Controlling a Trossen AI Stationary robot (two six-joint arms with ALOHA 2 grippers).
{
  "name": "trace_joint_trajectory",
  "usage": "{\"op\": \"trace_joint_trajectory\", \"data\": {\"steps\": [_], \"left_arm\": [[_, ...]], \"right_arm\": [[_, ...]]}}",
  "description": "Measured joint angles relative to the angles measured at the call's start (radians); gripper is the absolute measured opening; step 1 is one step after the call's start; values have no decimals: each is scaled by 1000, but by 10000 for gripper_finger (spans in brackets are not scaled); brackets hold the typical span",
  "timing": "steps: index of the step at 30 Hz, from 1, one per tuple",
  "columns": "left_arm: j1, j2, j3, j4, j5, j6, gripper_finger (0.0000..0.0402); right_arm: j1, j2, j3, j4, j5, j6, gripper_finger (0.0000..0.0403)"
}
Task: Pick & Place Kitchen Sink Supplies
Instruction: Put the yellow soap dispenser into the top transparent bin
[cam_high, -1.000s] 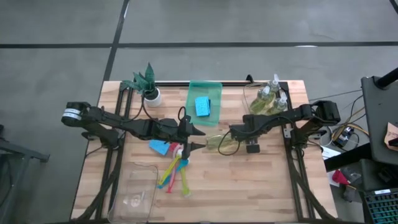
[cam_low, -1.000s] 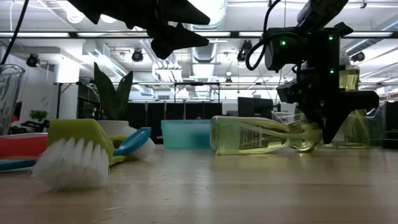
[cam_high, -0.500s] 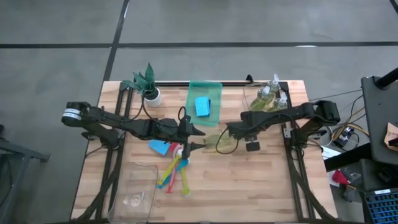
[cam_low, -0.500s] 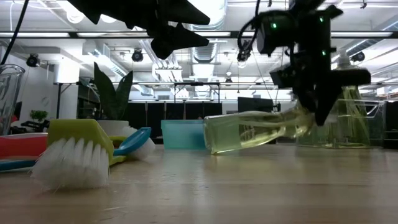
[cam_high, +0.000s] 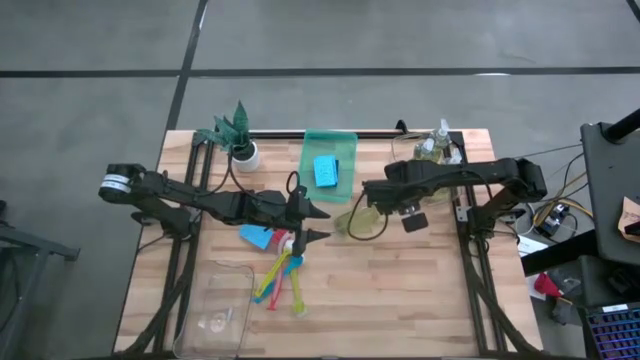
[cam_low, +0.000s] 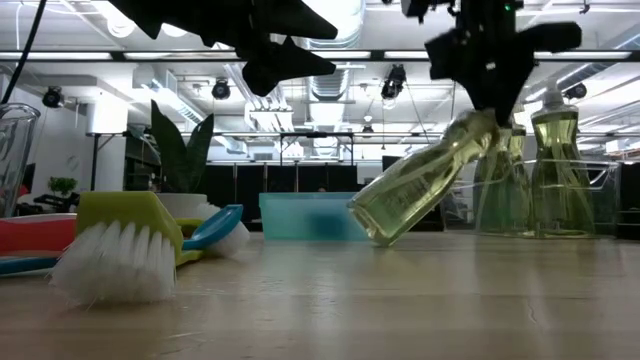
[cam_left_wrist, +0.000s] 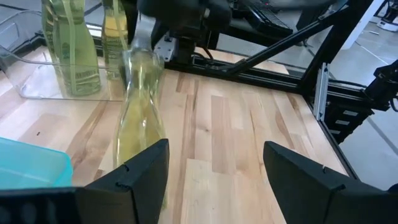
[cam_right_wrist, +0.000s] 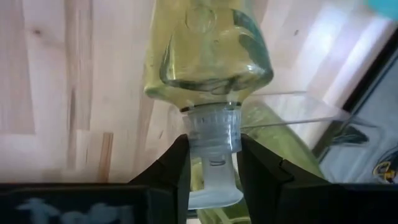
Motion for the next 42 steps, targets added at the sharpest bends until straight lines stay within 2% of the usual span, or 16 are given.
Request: {"op": "trace_joint_trajectory", "data": {"steps": [10,23,33,35,37,42], "left_arm": [[0,0,0,3,-1,0,252],[0,0,0,3,-5,2,252],[0,0,0,-9,-4,4,252],[0,0,0,-20,-4,6,252],[0,0,0,-37,-4,9,252],[0,0,0,-42,-4,8,252]], "right_arm": [[0,0,154,-24,-9,-28,101],[13,15,182,-101,15,-55,103],[89,141,281,-97,30,-89,104],[122,164,307,-96,62,-109,104],[161,184,331,-97,143,-159,104],[259,197,358,-96,413,-318,105]]}}
